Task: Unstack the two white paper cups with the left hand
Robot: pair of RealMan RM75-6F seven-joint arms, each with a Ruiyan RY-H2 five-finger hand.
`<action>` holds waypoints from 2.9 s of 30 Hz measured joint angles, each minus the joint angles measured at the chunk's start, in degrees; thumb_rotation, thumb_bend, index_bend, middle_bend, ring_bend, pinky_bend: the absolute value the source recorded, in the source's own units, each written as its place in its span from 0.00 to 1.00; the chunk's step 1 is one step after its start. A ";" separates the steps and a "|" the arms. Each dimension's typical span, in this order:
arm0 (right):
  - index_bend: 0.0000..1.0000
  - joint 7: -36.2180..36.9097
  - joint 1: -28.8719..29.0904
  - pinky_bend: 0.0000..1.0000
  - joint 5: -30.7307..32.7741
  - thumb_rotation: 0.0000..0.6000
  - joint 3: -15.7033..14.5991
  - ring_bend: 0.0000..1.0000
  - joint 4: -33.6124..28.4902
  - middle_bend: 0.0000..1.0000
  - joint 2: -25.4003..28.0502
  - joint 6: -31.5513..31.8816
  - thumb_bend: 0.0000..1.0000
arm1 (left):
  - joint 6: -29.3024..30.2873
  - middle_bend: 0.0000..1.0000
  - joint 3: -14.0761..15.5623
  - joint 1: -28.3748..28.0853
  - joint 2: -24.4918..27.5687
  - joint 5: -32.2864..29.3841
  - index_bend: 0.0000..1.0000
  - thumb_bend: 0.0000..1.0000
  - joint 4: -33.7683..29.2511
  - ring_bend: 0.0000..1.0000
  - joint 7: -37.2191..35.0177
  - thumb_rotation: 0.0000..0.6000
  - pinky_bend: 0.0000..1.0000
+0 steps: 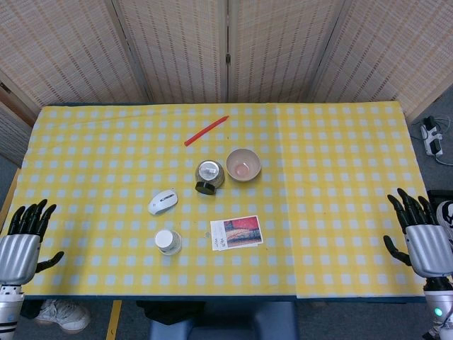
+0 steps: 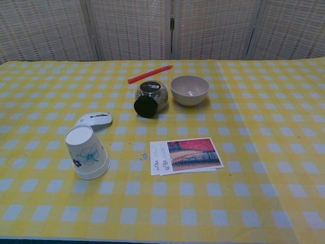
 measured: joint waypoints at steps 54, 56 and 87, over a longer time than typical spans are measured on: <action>0.00 3.22 -0.62 0.00 0.94 1.00 0.09 0.09 1.46 0.00 -0.16 -0.06 0.39 | -37.93 0.09 0.49 -30.98 -3.66 -1.60 0.27 0.36 -7.87 0.12 9.30 1.00 0.04; 0.00 3.39 -0.66 0.00 1.04 1.00 0.05 0.09 1.62 0.00 -0.20 -0.14 0.39 | -37.92 0.09 0.68 -31.09 -3.56 -1.85 0.27 0.36 -8.01 0.12 9.41 1.00 0.04; 0.00 5.39 -0.79 0.00 1.48 1.00 -0.01 0.09 3.31 0.00 -0.61 -0.72 0.39 | -35.00 0.14 2.19 -31.88 -3.51 -3.15 0.36 0.36 -8.78 0.17 9.53 1.00 0.05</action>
